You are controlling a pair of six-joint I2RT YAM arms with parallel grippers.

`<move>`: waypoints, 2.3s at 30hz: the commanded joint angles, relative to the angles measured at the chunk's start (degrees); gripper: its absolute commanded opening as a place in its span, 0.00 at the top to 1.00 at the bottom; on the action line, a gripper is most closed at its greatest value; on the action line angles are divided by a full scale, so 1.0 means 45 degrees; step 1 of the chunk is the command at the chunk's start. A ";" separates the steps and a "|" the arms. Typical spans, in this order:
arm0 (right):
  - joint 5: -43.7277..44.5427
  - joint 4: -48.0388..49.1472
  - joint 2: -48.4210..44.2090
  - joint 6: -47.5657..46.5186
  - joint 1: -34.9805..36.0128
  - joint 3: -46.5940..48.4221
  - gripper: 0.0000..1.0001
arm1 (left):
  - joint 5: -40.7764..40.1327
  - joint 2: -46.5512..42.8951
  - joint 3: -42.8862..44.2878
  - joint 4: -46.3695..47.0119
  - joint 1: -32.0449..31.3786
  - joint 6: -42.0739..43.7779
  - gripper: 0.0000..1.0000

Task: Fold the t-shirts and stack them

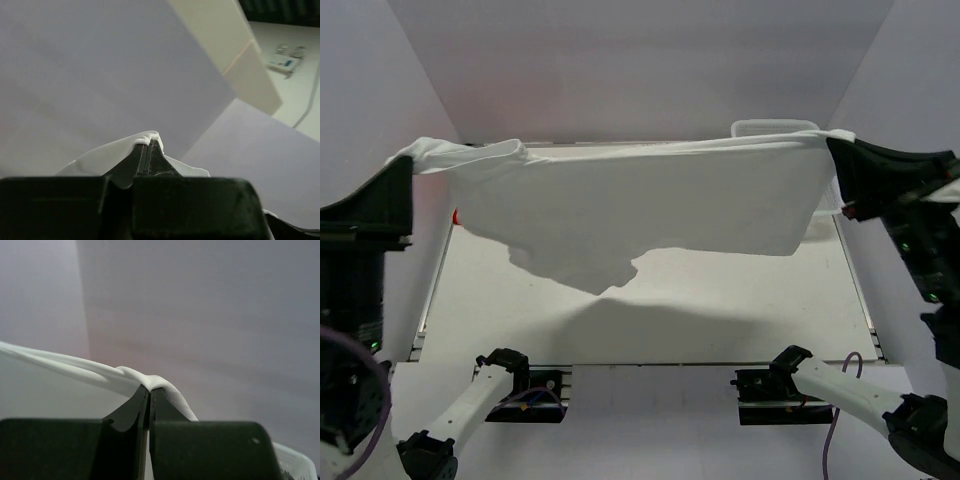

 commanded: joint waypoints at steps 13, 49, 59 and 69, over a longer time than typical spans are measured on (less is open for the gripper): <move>-0.0192 0.0205 -0.0391 0.0089 0.0005 -0.1554 1.00 | 0.1382 0.1776 0.1269 0.0078 0.0223 0.1188 1.00; -0.0402 0.3838 1.0082 0.4620 -0.2788 -0.7746 0.10 | -0.0223 1.2525 -0.4879 0.0819 0.0243 0.1618 0.00; -0.0285 0.4330 1.0663 0.5460 -0.2807 -0.9507 0.10 | 0.0092 1.2673 -0.7819 0.2813 0.0243 0.1753 0.00; 0.0181 0.3649 1.3628 0.5636 -0.3119 -0.7888 0.10 | 0.0483 1.8079 -0.3405 0.1057 0.0536 0.2397 0.00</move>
